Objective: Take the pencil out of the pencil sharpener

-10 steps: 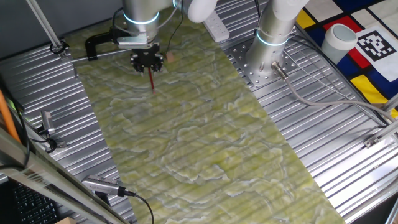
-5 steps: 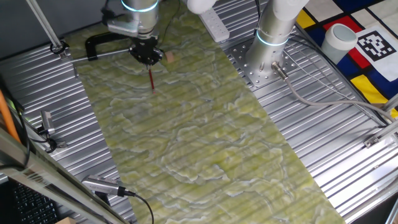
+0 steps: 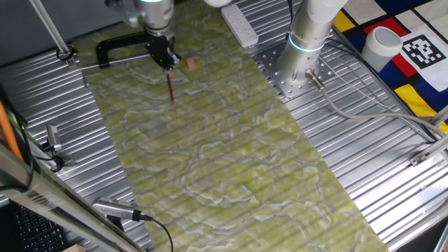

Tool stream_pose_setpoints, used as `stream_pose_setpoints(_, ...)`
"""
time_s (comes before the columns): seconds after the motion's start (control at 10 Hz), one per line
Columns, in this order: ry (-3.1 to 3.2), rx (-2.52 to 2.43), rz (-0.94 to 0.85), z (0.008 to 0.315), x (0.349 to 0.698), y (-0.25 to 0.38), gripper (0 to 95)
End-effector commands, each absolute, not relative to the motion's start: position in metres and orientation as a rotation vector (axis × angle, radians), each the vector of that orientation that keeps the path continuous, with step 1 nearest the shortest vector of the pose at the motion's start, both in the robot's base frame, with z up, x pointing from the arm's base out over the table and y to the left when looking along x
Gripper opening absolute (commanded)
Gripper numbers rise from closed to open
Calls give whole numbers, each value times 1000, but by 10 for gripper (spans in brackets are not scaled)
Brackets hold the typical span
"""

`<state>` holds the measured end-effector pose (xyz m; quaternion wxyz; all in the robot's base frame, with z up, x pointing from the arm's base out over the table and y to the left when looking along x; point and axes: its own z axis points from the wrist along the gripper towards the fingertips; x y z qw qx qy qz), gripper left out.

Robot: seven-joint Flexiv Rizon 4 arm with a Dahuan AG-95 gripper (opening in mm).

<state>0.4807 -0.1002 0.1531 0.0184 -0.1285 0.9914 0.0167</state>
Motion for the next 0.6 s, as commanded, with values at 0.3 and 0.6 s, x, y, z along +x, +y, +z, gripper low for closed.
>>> stream_pose_setpoints(0.3, 3095, 192, 156, 183, 476, -88, 0)
stream_pose_setpoints(0.6, 3101, 173, 170, 184, 476, -88, 0)
